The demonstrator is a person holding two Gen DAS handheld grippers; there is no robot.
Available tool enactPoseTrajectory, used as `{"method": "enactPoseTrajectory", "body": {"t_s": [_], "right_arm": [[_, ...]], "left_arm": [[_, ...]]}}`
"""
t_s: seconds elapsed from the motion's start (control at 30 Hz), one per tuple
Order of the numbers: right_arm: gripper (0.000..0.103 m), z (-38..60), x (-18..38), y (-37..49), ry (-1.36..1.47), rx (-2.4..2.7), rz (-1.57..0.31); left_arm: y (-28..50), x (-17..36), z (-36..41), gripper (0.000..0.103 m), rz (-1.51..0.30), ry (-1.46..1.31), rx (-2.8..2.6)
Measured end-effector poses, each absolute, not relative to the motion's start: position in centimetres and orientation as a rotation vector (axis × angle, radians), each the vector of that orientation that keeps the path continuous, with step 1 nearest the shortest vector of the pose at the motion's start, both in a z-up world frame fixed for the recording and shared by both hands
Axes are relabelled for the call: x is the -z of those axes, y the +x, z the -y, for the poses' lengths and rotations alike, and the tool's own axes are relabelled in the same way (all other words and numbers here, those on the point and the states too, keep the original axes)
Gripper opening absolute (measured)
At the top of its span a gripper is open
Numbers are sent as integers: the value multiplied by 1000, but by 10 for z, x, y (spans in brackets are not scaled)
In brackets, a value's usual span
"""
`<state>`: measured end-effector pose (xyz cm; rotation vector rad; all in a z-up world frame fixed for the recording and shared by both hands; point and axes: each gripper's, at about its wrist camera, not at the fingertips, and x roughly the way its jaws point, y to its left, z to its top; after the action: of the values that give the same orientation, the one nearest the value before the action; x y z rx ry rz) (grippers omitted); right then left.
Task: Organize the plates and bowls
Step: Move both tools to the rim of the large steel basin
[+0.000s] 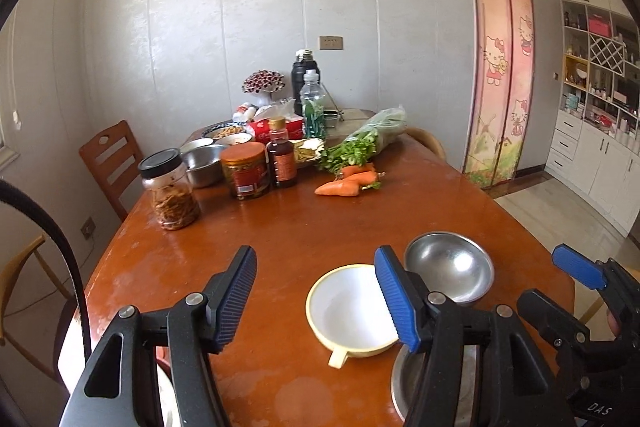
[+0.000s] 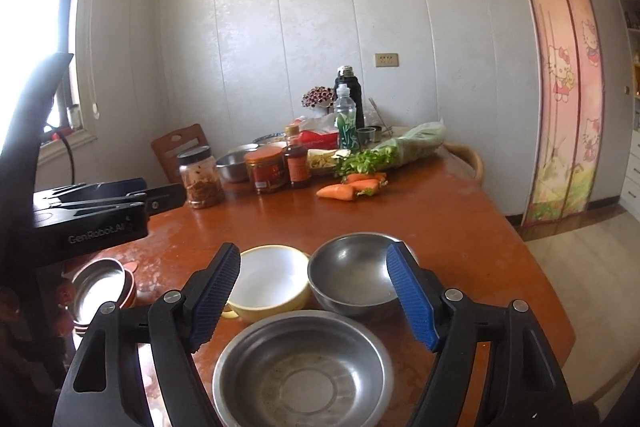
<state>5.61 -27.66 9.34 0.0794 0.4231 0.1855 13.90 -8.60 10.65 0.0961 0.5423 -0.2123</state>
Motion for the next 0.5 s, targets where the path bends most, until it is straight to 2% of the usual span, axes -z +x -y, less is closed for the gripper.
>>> {"method": "enactPoseTrajectory", "body": {"t_s": [0.3,0.5], "right_arm": [[77,304,-95,53,80,-144,-410],[81,338,-97,40,198,-147,-406]], "left_arm": [[155,-113,126,61,-528,112,290],[150,-102,147,61,-584,111,362]]}}
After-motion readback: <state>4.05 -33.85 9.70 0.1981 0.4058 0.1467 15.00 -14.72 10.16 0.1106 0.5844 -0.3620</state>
